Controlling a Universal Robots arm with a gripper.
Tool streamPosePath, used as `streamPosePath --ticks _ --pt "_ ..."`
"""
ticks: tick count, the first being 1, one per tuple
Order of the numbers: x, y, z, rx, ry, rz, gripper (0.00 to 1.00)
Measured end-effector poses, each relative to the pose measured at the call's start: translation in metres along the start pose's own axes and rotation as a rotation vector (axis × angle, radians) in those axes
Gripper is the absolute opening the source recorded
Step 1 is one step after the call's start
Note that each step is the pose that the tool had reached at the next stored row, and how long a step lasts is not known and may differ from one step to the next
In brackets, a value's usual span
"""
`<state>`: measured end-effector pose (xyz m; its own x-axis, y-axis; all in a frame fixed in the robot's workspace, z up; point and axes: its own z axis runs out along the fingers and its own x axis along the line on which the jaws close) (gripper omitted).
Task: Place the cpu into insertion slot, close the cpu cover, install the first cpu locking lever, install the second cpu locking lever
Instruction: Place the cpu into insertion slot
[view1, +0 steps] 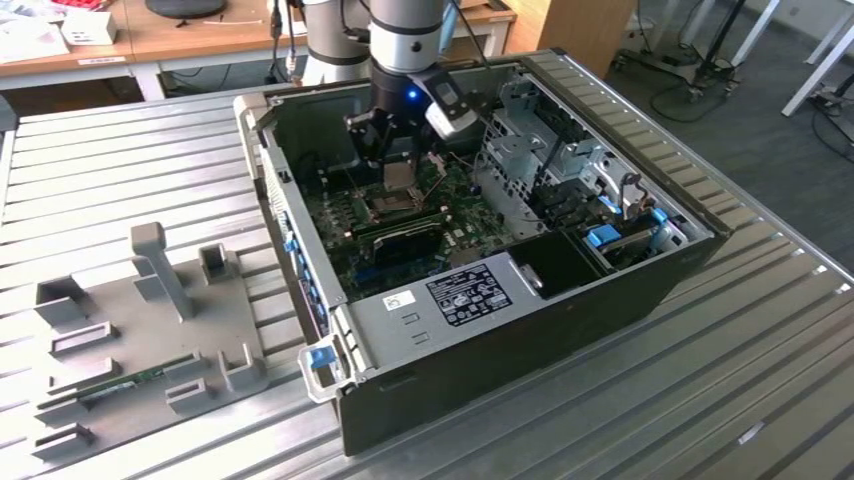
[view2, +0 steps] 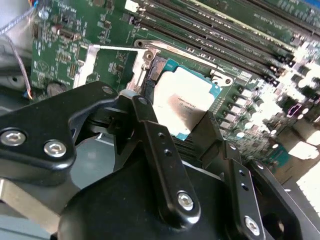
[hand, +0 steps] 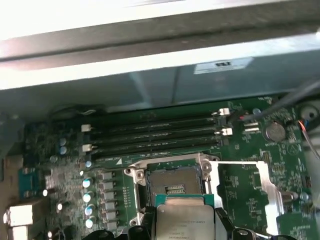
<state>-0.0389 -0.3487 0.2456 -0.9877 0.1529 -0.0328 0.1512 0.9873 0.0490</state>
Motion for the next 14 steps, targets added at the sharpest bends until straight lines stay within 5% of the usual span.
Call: streamPosePath --ticks 4,10,14 --pt "0.0000 -0.0001 0.0010 0.0028 -0.0035 0.071 0.54" --pt "0.0000 0.0000 0.0012 0.0032 -0.0040 0.078 0.54" --pt "0.0001 -0.0001 0.0020 0.0052 -0.0072 0.145 0.54"
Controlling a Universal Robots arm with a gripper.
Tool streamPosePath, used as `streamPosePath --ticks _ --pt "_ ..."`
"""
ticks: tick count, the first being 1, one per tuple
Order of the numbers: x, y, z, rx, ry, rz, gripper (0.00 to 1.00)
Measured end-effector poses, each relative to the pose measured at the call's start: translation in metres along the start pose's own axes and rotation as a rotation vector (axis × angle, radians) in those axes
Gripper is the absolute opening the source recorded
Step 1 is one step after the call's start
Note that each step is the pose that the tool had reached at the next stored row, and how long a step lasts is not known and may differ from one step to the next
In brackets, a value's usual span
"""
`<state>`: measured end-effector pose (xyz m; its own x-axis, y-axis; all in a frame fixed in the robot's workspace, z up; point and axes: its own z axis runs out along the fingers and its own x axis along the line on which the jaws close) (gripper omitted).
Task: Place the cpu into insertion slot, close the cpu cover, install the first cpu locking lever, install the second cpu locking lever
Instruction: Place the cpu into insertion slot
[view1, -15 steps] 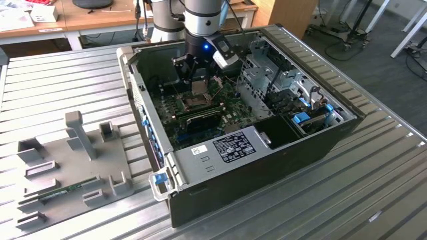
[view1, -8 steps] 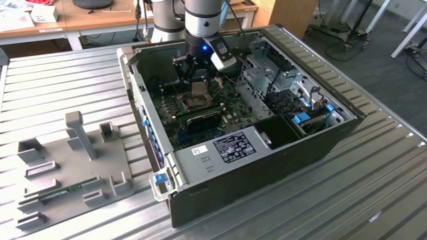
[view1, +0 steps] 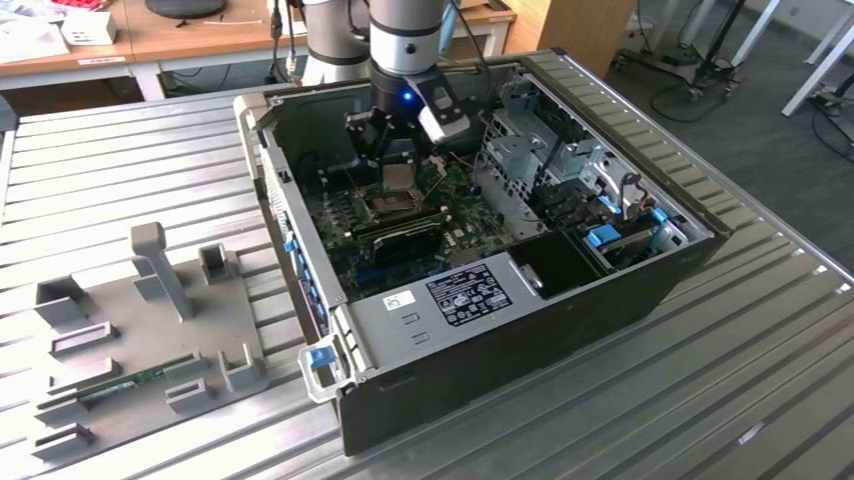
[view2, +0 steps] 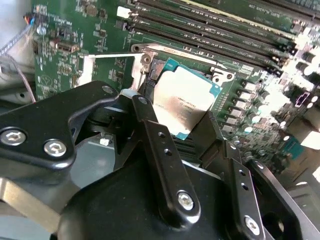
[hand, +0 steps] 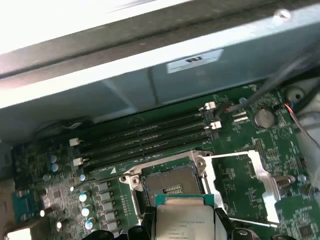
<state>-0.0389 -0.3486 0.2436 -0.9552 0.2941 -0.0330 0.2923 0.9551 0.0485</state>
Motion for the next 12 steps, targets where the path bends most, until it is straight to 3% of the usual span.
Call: streamPosePath --ticks 7,12 --pt "0.0000 -0.0001 0.0012 0.0041 -0.0059 0.123 0.54" --pt "0.0000 -0.0001 0.0013 0.0044 -0.0064 0.131 0.54"
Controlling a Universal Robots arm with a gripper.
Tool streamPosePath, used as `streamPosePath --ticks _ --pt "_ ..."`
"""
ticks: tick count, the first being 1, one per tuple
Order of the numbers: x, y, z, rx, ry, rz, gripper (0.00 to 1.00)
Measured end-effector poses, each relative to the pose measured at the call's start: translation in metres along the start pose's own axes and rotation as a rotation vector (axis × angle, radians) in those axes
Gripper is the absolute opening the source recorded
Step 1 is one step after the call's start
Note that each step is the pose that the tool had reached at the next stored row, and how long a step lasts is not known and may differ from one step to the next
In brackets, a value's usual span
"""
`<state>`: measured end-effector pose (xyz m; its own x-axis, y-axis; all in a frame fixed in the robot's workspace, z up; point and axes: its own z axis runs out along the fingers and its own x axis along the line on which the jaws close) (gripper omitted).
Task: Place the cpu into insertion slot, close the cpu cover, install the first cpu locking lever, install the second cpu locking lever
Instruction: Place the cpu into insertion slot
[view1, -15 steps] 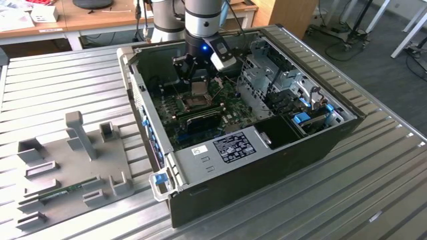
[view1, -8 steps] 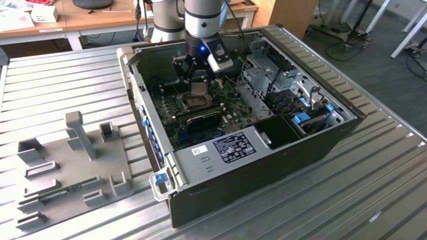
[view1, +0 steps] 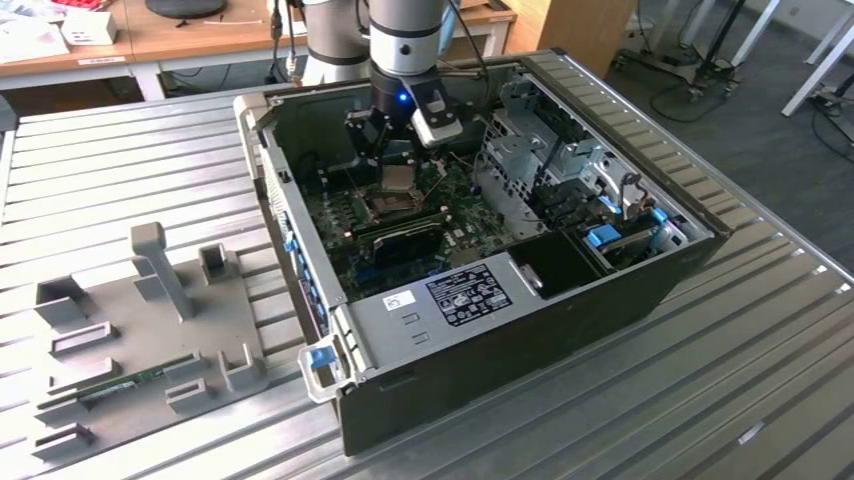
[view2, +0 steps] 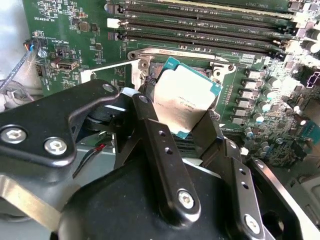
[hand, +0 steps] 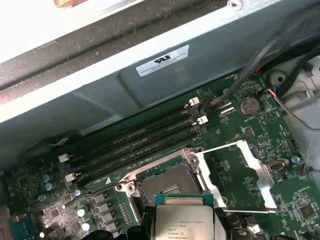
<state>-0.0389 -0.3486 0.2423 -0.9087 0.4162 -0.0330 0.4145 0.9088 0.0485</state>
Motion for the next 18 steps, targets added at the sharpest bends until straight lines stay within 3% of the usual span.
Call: streamPosePath --ticks 18 --pt "0.0001 -0.0001 0.0017 0.0107 -0.0156 0.322 0.54"
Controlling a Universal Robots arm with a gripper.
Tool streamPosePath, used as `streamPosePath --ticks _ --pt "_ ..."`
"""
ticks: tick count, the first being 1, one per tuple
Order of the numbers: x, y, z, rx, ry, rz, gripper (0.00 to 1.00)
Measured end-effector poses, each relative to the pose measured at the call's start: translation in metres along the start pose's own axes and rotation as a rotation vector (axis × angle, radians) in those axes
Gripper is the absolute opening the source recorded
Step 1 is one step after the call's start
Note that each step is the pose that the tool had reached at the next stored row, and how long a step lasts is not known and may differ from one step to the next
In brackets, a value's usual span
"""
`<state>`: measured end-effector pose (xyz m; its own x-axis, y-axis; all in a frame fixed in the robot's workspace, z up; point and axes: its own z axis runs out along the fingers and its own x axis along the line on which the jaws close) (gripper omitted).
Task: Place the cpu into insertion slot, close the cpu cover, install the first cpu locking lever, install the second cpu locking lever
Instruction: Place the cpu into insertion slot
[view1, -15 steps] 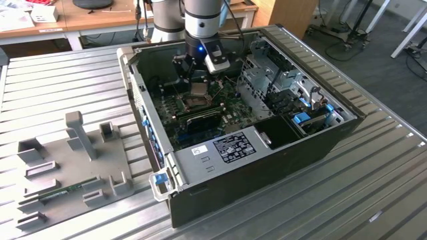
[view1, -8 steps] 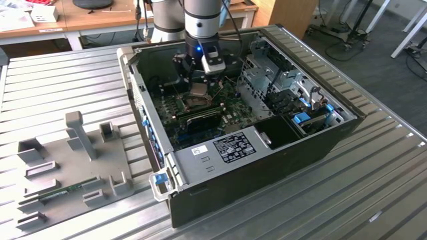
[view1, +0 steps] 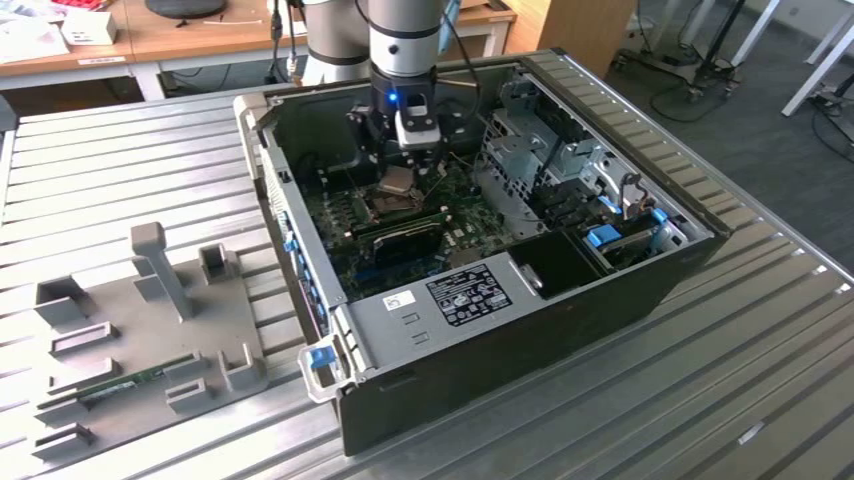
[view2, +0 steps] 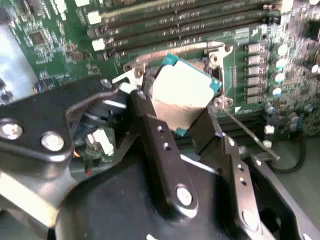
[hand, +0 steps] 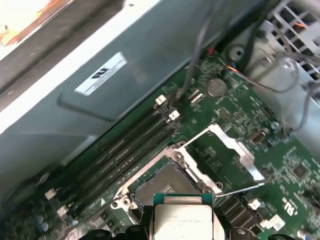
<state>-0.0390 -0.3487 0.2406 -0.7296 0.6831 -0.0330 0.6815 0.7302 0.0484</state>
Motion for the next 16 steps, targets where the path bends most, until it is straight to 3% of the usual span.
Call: streamPosePath --ticks 2,8,12,16 --pt "0.0000 0.0000 0.0000 0.0005 -0.0009 0.020 0.54" --pt "0.0001 -0.0001 0.0000 0.0006 -0.0010 0.021 0.54" --pt "0.0041 -0.0012 0.0000 0.0008 -0.0013 0.028 0.54" --pt "0.0045 -0.0015 0.0005 0.0028 -0.0042 0.086 0.54"
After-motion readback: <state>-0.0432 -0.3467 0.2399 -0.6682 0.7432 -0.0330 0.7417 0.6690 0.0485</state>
